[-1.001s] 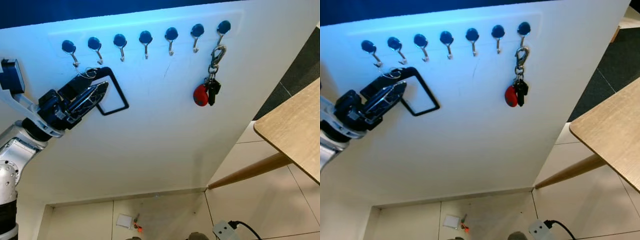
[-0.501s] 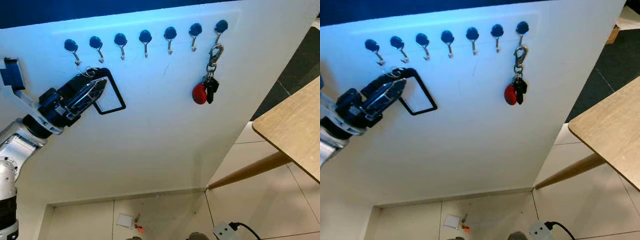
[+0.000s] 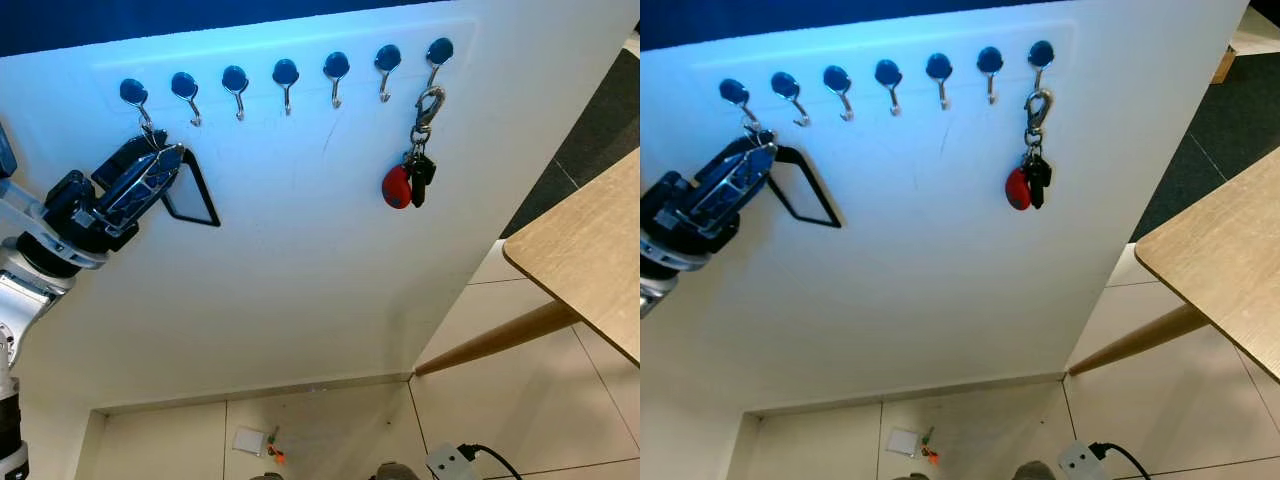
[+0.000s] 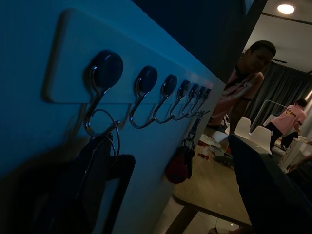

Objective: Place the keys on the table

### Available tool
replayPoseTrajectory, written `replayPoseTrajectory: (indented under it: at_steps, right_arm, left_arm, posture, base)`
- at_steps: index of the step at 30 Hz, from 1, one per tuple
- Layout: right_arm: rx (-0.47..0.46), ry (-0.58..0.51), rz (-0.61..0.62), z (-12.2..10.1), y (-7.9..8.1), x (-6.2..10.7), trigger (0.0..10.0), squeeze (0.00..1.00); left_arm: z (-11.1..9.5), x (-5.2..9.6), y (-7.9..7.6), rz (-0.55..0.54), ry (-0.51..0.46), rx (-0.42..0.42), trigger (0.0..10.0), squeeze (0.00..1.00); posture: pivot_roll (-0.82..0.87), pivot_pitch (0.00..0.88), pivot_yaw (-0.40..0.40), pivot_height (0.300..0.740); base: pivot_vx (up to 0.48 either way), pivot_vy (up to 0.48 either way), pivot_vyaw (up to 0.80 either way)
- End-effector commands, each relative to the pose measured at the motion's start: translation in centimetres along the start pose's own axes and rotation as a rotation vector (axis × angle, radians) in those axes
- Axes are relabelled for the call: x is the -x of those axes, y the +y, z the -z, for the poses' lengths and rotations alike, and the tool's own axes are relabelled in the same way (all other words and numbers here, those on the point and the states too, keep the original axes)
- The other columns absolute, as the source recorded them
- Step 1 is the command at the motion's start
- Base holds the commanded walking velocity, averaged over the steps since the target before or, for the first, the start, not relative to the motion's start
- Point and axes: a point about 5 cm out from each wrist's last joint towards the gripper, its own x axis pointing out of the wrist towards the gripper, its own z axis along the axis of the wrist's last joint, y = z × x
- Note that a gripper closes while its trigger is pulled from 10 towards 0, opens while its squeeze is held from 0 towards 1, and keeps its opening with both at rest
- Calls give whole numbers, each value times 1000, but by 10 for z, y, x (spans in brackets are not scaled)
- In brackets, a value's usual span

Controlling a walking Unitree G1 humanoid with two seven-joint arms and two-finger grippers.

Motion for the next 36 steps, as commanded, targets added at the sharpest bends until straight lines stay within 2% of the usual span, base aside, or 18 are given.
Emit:
replayPoseTrajectory:
  at_steps: [1,3,5,6,15,26,29,32,36]
  right_arm:
    - [-5,12,-14,5,6,0,10000,0]
    - [-5,15,-16,7,7,0,10000,0]
    - [-5,15,-16,7,7,0,10000,0]
    - [-4,17,-17,8,7,0,10000,0]
    - [-7,16,-16,7,6,0,10000,0]
    - [-8,14,-14,5,7,0,10000,0]
    - [-7,17,-16,6,7,0,10000,0]
    - [-11,19,-16,7,7,0,10000,0]
    - [-13,19,-16,8,7,0,10000,0]
  left_arm:
    - [-5,5,-1,-8,44,-28,10000,1000]
    - [0,11,3,-49,115,-60,10000,1000]
    - [1,13,4,-57,129,-68,10000,1000]
    - [3,16,8,-94,148,-84,10000,1000]
    - [-7,19,11,-120,120,-107,10000,1000]
    - [-8,22,12,-133,109,-126,10000,1000]
    - [-7,31,10,-111,151,-121,10000,1000]
    - [-3,45,4,-58,223,-78,10000,1000]
    - [1,52,-3,-12,276,-58,10000,1000]
  posture:
    - [-96,175,80,740]
    - [-96,175,80,740]
    - [-96,175,80,740]
    - [-100,178,80,740]
    - [-98,179,81,740]
    - [-98,179,81,740]
    - [-99,176,77,740]
    - [-102,179,82,740]
    - [-102,179,82,740]
  base:
    - [0,0,0]
    - [0,0,0]
    - [0,0,0]
    - [0,0,0]
    - [0,0,0]
    - [0,0,0]
    - [0,0,0]
    - [0,0,0]
    - [0,0,0]
